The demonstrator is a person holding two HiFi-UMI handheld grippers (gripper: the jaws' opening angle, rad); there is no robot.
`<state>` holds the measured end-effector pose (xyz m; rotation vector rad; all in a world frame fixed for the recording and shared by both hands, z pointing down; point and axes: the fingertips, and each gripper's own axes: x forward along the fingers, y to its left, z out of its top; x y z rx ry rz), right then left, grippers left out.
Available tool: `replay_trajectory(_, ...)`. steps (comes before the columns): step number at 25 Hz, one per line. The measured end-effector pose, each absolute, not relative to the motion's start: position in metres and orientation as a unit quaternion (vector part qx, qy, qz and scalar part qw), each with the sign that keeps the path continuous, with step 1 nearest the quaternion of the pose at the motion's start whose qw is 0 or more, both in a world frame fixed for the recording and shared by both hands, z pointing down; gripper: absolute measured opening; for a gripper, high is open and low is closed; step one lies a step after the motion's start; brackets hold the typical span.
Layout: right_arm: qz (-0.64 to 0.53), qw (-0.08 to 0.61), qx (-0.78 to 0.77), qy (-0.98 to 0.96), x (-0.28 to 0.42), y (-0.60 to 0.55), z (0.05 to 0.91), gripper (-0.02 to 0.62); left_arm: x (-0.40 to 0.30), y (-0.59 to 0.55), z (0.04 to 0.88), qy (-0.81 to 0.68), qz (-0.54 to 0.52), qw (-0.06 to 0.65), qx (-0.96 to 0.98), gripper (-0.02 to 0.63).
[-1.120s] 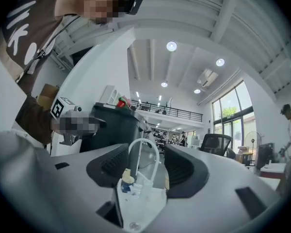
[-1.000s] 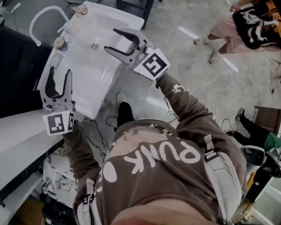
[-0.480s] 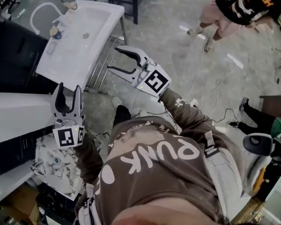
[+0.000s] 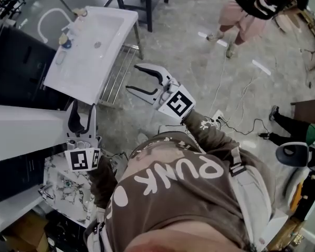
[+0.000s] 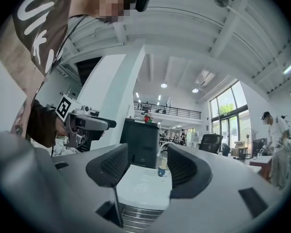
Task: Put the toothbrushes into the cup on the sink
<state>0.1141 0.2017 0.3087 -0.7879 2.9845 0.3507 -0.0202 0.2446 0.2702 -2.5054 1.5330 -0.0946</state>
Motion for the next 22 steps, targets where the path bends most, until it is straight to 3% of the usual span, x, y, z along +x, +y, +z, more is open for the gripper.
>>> replay_trajectory(22, 0.116, -0.006, -0.251, 0.961, 0.068, 0.221, 0.316, 0.206, -0.071, 0.265, 0.264, 0.52, -0.014, 0.103, -0.848, 0.221)
